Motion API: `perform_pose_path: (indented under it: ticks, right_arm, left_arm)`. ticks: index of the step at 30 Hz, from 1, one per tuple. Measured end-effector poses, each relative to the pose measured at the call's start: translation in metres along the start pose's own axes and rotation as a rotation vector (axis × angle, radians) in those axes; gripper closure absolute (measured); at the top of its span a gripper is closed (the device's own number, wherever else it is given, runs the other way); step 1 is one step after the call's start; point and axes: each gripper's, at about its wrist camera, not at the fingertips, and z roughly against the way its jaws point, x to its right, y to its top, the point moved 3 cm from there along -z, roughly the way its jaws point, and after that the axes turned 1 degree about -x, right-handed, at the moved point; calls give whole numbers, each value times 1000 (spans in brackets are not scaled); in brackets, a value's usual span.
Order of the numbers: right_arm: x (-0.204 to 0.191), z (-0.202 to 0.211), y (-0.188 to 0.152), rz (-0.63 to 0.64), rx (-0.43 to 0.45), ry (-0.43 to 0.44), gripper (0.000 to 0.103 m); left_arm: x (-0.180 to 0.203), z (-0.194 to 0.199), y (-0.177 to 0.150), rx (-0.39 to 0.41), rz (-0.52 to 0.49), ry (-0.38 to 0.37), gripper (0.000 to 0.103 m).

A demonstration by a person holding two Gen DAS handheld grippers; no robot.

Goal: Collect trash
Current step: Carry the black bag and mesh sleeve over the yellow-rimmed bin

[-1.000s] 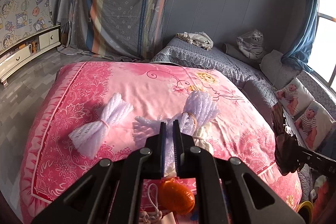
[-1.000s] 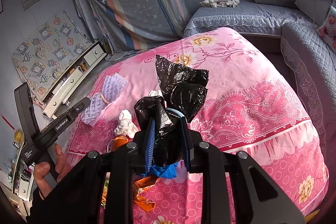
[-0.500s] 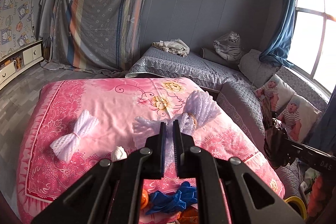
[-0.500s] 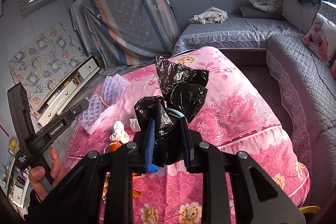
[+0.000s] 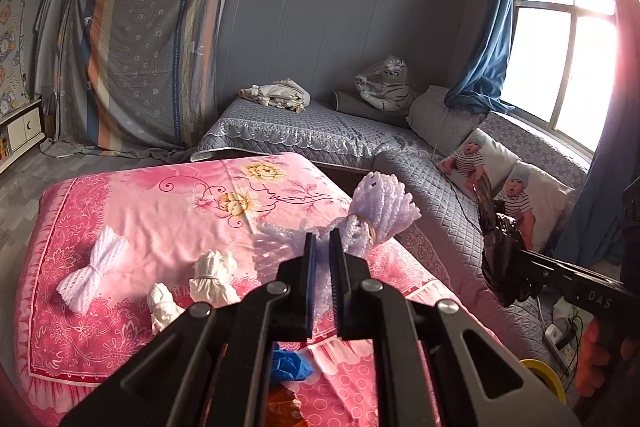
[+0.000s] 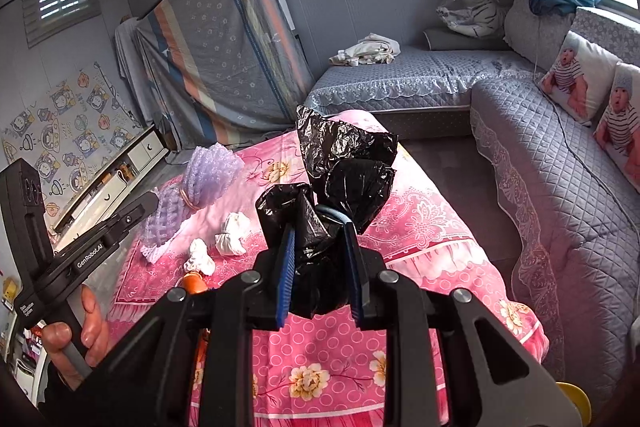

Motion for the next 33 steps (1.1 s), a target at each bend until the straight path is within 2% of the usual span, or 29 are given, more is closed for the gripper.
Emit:
perform_pose_path:
  ticks: [18,33]
  right_arm:
    - [86,89,-26,-93,89,-146,81]
    - [142,154,-68,-186,136,-261,81]
  left_arm:
    - [128,-3,-27,-49,-165,-209,97]
    - [206,7,-63,-99,-286,-368,97]
